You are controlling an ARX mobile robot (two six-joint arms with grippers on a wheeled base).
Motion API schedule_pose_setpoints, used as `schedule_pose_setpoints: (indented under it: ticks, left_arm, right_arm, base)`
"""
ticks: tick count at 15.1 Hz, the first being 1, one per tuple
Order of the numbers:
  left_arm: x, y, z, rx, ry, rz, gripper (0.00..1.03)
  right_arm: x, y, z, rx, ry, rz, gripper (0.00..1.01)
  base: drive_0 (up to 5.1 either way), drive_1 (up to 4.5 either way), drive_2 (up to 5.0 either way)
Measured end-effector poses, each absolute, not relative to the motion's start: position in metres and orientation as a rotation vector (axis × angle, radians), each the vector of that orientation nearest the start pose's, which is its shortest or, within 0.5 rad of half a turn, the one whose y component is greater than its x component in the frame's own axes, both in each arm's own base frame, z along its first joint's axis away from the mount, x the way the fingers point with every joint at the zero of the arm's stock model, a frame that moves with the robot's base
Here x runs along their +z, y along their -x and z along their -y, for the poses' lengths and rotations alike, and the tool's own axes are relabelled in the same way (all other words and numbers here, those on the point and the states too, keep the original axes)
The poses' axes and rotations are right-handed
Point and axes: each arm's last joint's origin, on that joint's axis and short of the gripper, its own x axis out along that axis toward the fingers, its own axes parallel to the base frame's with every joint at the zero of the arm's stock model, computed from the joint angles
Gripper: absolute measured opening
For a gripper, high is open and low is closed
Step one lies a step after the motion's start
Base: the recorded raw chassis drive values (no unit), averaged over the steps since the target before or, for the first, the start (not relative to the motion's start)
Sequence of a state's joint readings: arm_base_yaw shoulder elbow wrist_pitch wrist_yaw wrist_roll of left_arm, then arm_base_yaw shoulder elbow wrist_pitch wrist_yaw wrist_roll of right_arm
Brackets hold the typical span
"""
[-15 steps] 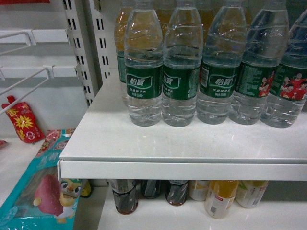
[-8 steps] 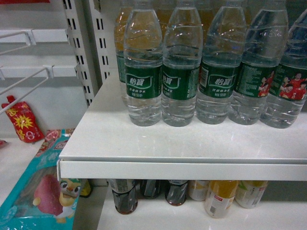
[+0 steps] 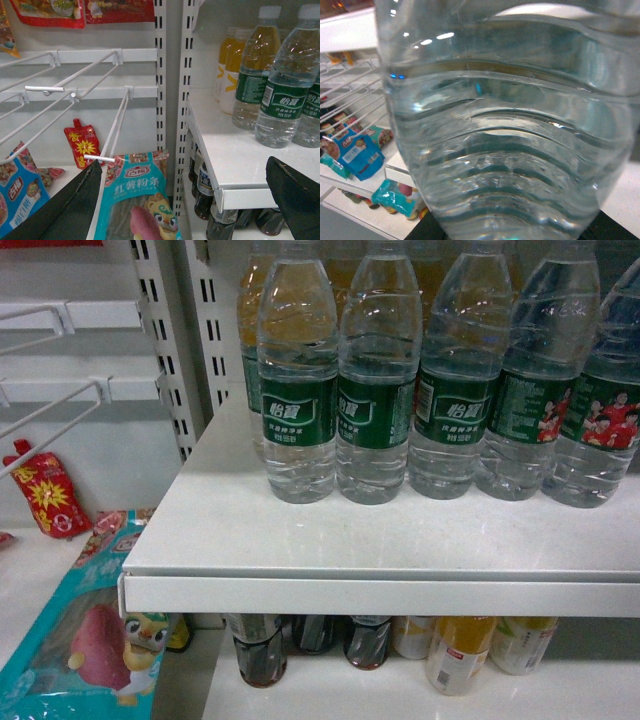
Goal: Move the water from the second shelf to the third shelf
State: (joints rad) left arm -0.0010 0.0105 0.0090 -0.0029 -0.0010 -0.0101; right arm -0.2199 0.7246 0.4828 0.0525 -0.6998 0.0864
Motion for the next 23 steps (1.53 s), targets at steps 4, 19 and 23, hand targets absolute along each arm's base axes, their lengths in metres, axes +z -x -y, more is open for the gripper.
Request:
schedule_pose_setpoints:
  ticks: [4,19,23]
  left_arm:
    - [0.165,-0.098,0.0,0.0,0.01,-0.004,0.98]
    - [0.165,-0.098,0.0,0.0,0.01,-0.005,0.98]
    - [0.165,-0.098,0.0,0.0,0.01,-0.005,0.98]
  right_arm:
    - [0.278,-0.162,-0.007,0.564,-0.135,-0.17,0.39]
    - [0.206,-0.212,-0.081,0.416,0.047,-0.321,0.39]
    - [0.205,-0.235,-0.09,0.39,0.002,-0.289,0.39]
  base:
    - [0.0,0.0,0.0]
    - [0.0,0.0,0.0]
    - [0.0,0.0,0.0]
